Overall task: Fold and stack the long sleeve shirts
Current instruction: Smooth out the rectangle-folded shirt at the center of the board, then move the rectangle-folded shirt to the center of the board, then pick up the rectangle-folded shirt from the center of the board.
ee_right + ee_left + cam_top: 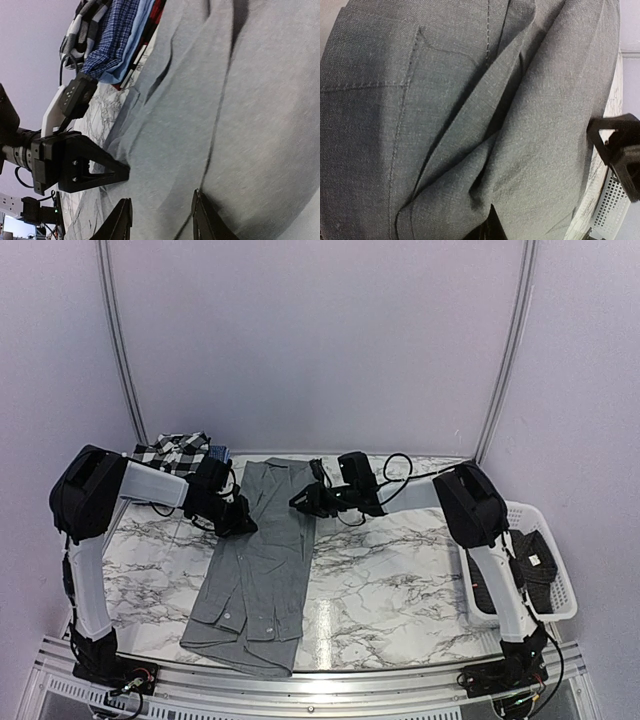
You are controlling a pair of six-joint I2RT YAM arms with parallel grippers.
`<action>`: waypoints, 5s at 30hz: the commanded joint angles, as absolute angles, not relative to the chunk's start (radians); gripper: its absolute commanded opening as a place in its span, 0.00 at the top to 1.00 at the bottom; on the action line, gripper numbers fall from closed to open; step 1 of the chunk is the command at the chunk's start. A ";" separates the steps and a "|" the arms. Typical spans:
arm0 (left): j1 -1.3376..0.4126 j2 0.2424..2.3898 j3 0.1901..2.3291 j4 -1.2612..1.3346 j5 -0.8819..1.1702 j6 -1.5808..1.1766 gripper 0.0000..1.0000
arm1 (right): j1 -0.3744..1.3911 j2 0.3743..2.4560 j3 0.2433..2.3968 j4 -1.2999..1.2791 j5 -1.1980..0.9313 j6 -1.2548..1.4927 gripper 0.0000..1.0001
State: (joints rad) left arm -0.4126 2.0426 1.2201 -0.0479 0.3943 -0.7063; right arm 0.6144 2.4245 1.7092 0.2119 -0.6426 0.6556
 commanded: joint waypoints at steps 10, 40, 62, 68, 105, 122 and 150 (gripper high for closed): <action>-0.413 2.073 1.217 -0.069 0.390 -0.712 1.00 | 0.513 2.701 2.140 0.198 -0.507 0.833 0.66; -0.415 1.506 0.907 -0.194 0.218 -0.661 0.89 | 0.552 2.424 2.070 0.040 -0.465 0.700 0.56; -0.551 1.190 0.544 -0.300 0.043 -0.758 0.89 | 0.814 2.079 1.198 0.432 -0.536 0.787 0.57; -0.593 1.212 0.555 -0.295 0.006 -0.781 0.89 | 0.776 2.094 1.099 0.509 -0.523 0.830 0.59; -0.726 1.269 0.552 -0.212 0.183 -0.849 0.78 | 0.783 1.684 0.902 0.095 -0.398 0.632 0.50; -0.768 1.243 0.473 -0.185 0.261 -0.910 0.68 | 0.874 1.525 0.647 0.073 -0.441 0.742 0.49; -0.802 1.329 0.455 -0.109 0.302 -0.923 0.68 | 0.928 1.603 0.623 0.142 -0.484 0.847 0.61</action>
